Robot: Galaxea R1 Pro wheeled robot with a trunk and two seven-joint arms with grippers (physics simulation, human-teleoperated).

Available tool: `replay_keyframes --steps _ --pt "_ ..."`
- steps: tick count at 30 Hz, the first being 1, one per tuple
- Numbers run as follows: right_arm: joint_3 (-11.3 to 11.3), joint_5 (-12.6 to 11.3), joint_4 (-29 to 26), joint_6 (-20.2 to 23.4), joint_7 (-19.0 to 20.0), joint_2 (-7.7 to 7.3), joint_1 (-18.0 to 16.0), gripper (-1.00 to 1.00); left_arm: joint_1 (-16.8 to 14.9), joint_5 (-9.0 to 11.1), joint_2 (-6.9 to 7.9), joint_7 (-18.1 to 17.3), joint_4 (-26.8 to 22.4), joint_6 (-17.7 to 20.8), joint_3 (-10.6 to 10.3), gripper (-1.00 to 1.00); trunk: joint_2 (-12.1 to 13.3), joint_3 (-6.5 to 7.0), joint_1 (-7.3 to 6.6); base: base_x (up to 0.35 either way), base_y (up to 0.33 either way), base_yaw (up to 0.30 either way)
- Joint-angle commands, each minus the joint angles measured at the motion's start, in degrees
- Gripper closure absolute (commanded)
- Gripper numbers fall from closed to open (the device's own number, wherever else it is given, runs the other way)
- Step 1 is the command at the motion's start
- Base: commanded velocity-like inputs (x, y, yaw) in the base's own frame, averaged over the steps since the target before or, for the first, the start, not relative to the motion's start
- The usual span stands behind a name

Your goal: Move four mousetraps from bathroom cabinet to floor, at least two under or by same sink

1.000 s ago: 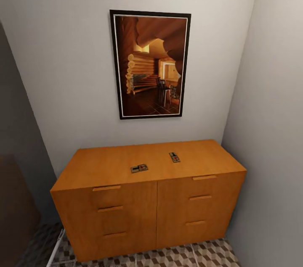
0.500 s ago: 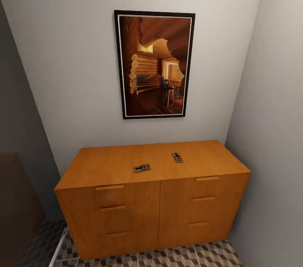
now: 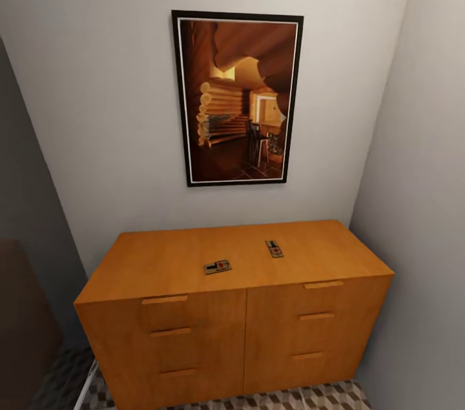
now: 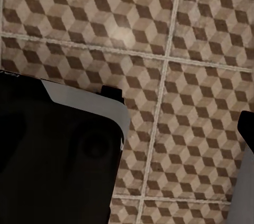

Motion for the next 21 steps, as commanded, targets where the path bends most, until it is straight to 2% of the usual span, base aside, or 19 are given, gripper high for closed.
replay_keyframes --steps 1,21 --pt "0.1 0.6 0.2 -0.3 -0.3 0.03 -0.1 -1.00 0.0 0.3 -0.01 0.2 0.0 -0.2 -0.5 -1.00 -0.1 -0.08 0.02 0.058 0.000 0.000" --pt "0.1 0.6 0.2 -0.3 -0.3 -0.03 -0.1 -1.00 0.0 0.3 -0.01 0.3 0.0 -0.2 -0.4 -1.00 -0.1 -0.08 0.02 0.010 0.000 0.000"
